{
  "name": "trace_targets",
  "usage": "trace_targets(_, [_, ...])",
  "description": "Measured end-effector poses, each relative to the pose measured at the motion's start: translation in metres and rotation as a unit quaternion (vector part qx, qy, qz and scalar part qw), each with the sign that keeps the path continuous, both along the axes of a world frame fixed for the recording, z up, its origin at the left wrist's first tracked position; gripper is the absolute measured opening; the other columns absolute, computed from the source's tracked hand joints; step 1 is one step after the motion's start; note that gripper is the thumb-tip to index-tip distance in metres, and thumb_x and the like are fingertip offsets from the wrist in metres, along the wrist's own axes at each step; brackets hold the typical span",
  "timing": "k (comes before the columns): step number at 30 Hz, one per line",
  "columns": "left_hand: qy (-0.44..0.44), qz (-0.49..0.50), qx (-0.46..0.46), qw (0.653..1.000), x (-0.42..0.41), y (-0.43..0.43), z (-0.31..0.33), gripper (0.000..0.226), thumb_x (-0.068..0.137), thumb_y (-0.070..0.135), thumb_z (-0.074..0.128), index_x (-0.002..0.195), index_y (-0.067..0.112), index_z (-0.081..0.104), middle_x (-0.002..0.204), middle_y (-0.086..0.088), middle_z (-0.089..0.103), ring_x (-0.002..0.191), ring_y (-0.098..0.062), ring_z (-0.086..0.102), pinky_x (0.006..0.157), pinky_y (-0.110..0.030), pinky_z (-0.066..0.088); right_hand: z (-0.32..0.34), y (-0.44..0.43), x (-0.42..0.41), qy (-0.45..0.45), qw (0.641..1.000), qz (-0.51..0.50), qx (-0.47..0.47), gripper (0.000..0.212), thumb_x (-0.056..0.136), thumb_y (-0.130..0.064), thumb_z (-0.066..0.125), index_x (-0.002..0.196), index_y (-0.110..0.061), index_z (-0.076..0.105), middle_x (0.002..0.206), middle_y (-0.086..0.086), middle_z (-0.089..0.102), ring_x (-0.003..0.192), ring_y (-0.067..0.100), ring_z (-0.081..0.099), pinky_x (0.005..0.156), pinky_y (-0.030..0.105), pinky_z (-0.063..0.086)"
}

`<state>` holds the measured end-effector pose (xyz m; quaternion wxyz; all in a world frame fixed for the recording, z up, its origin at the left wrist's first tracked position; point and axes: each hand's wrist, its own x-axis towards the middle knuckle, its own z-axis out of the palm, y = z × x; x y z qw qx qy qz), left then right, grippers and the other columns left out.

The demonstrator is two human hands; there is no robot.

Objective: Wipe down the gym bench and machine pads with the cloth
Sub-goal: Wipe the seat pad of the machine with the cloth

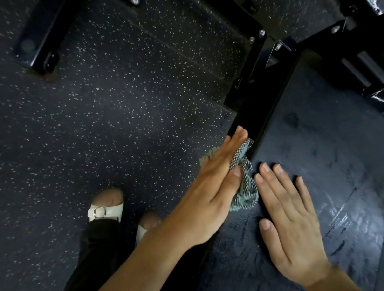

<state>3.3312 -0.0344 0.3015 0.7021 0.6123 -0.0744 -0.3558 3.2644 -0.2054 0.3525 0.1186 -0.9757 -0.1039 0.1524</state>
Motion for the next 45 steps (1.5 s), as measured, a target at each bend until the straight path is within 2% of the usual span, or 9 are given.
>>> trace_targets(7, [-0.008, -0.016, -0.001, 1.0, 0.033, -0.016, -0.009, 0.049, 0.107, 0.026, 0.023, 0.155, 0.031, 0.014, 0.163, 0.02, 0.01, 0.147, 0.01, 0.003, 0.125, -0.039, 0.003, -0.002, -0.002, 0.0, -0.003, 1.0, 0.005, 0.002, 0.053, 0.107, -0.038, 0.014, 0.157, -0.024, 0.014, 0.165, -0.007, 0.015, 0.152, 0.02, 0.016, 0.123, 0.043, 0.006])
trace_targets(13, [0.002, -0.055, 0.001, 0.999, 0.011, 0.01, -0.009, 0.049, 0.108, 0.025, 0.024, 0.156, 0.033, 0.015, 0.16, 0.026, 0.013, 0.146, 0.011, 0.006, 0.119, -0.013, 0.005, 0.0, 0.0, 0.001, 0.002, 1.0, -0.001, 0.007, 0.054, 0.106, -0.039, 0.013, 0.158, -0.023, 0.014, 0.165, -0.007, 0.013, 0.151, 0.021, 0.017, 0.123, 0.045, 0.008])
trace_targets(17, [-0.04, -0.077, 0.061, 0.994, -0.018, 0.02, -0.024, 0.05, 0.108, 0.033, 0.021, 0.156, 0.041, 0.008, 0.163, 0.025, 0.007, 0.15, 0.003, 0.004, 0.124, -0.033, 0.014, 0.0, 0.0, 0.001, 0.006, 1.0, -0.008, 0.008, 0.054, 0.106, -0.04, 0.014, 0.158, -0.025, 0.013, 0.165, -0.008, 0.013, 0.151, 0.021, 0.017, 0.123, 0.046, 0.009])
trace_targets(20, [-0.032, -0.067, 0.079, 0.994, -0.033, 0.023, -0.027, 0.049, 0.111, 0.029, 0.022, 0.156, 0.041, 0.009, 0.163, 0.025, 0.007, 0.15, 0.001, 0.005, 0.123, -0.038, 0.017, 0.001, 0.0, 0.001, 0.008, 1.0, -0.008, 0.011, 0.054, 0.106, -0.04, 0.014, 0.158, -0.025, 0.014, 0.165, -0.008, 0.014, 0.151, 0.021, 0.018, 0.122, 0.046, 0.009])
trace_targets(23, [0.001, -0.039, 0.065, 0.997, -0.036, 0.023, -0.015, 0.049, 0.11, 0.027, 0.026, 0.156, 0.04, 0.013, 0.162, 0.026, 0.01, 0.149, 0.003, 0.007, 0.122, -0.031, 0.015, 0.0, 0.0, 0.001, 0.007, 1.0, -0.008, 0.011, 0.054, 0.106, -0.04, 0.014, 0.158, -0.024, 0.015, 0.165, -0.008, 0.015, 0.151, 0.022, 0.018, 0.123, 0.045, 0.008])
trace_targets(29, [0.038, -0.01, 0.009, 0.999, -0.017, 0.017, 0.01, 0.052, 0.103, 0.027, 0.029, 0.153, 0.037, 0.017, 0.158, 0.034, 0.014, 0.146, 0.012, 0.005, 0.114, -0.006, 0.006, 0.0, -0.002, 0.0, 0.005, 1.0, -0.004, 0.011, 0.054, 0.106, -0.039, 0.017, 0.157, -0.022, 0.016, 0.165, -0.005, 0.018, 0.151, 0.022, 0.019, 0.123, 0.044, 0.008])
trace_targets(37, [0.026, 0.006, 0.026, 0.999, 0.005, -0.003, 0.002, 0.048, 0.105, 0.028, 0.024, 0.152, 0.037, 0.021, 0.157, 0.033, 0.018, 0.144, 0.014, 0.01, 0.117, -0.01, 0.006, 0.004, -0.01, 0.003, 0.001, 0.999, 0.023, 0.028, 0.054, 0.107, -0.04, 0.022, 0.157, -0.022, 0.018, 0.164, -0.005, 0.019, 0.151, 0.021, 0.02, 0.123, 0.042, 0.009])
trace_targets(41, [0.041, 0.018, 0.024, 0.999, 0.021, -0.016, 0.0, 0.04, 0.106, 0.033, 0.024, 0.144, 0.047, 0.023, 0.153, 0.035, 0.02, 0.14, 0.019, 0.013, 0.113, -0.005, 0.009, 0.005, -0.021, 0.017, 0.004, 1.0, 0.025, 0.016, 0.053, 0.107, -0.038, 0.023, 0.157, -0.022, 0.019, 0.164, -0.006, 0.018, 0.151, 0.02, 0.018, 0.123, 0.043, 0.008])
trace_targets(45, [0.035, 0.021, 0.025, 0.999, 0.036, -0.028, -0.006, 0.045, 0.104, 0.035, 0.024, 0.148, 0.045, 0.022, 0.158, 0.03, 0.02, 0.144, 0.014, 0.011, 0.12, -0.017, 0.009, 0.002, -0.035, 0.036, 0.002, 1.0, 0.023, 0.01, 0.053, 0.107, -0.038, 0.022, 0.155, -0.017, 0.023, 0.164, -0.004, 0.019, 0.152, 0.021, 0.017, 0.123, 0.046, 0.007])
